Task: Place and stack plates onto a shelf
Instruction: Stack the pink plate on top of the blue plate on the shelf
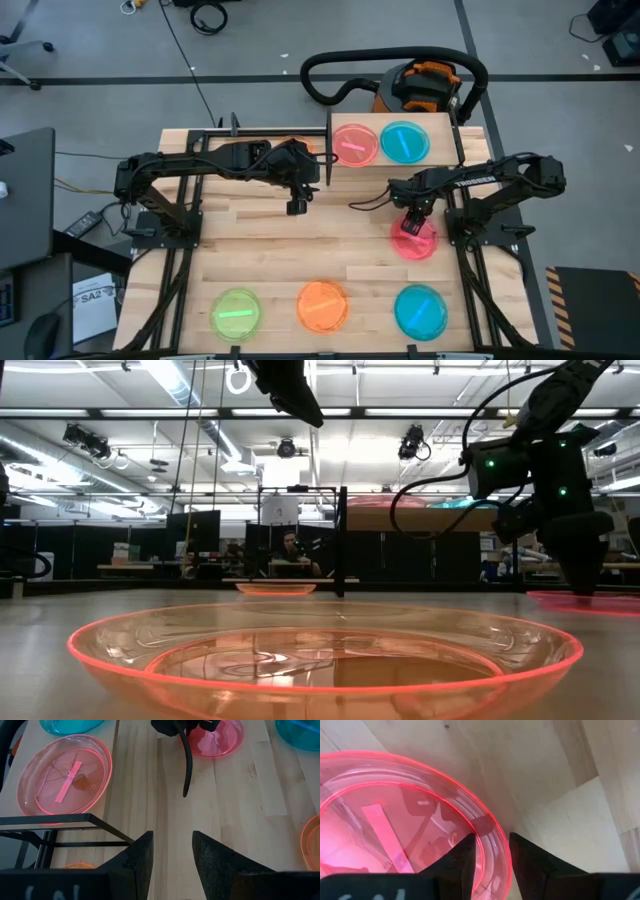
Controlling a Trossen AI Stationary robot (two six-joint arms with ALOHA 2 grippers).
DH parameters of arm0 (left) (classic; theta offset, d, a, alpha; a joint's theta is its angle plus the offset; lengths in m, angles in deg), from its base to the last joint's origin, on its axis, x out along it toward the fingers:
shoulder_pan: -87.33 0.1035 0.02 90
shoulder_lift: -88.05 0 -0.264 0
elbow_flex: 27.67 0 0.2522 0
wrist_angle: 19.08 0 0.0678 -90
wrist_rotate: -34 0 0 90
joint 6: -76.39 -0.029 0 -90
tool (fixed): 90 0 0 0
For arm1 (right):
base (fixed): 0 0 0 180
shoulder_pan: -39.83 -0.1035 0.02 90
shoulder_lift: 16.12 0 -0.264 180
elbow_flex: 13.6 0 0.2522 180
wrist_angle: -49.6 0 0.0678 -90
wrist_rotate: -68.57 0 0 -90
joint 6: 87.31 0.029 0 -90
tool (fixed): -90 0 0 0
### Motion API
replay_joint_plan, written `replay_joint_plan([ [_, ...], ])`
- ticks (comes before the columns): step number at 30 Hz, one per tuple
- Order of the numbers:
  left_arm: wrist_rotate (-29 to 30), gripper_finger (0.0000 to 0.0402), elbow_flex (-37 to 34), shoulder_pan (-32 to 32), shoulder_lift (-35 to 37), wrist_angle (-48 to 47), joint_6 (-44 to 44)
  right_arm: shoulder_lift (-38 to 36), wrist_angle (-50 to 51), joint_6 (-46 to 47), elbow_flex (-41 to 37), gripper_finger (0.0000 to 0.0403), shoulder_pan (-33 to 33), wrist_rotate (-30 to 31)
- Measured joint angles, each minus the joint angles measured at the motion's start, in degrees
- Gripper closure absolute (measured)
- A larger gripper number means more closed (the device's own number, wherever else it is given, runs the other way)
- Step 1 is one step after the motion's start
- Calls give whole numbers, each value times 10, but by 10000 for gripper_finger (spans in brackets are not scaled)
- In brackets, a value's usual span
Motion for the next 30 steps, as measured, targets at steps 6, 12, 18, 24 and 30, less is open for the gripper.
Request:
replay_joint_plan([
  [6,0,257,0,0,0,0,0,0,1,0,0,317,0,0],
  [12,0,257,0,0,0,0,0,0,4,0,0,363,0,0],
  [18,0,257,0,0,0,0,0,-1,8,0,0,395,0,-11],
  [24,0,257,0,0,0,0,0,0,26,1,7,395,0,-15],
  [30,0,257,0,0,0,0,0,1,79,-9,53,396,-1,-16],
])
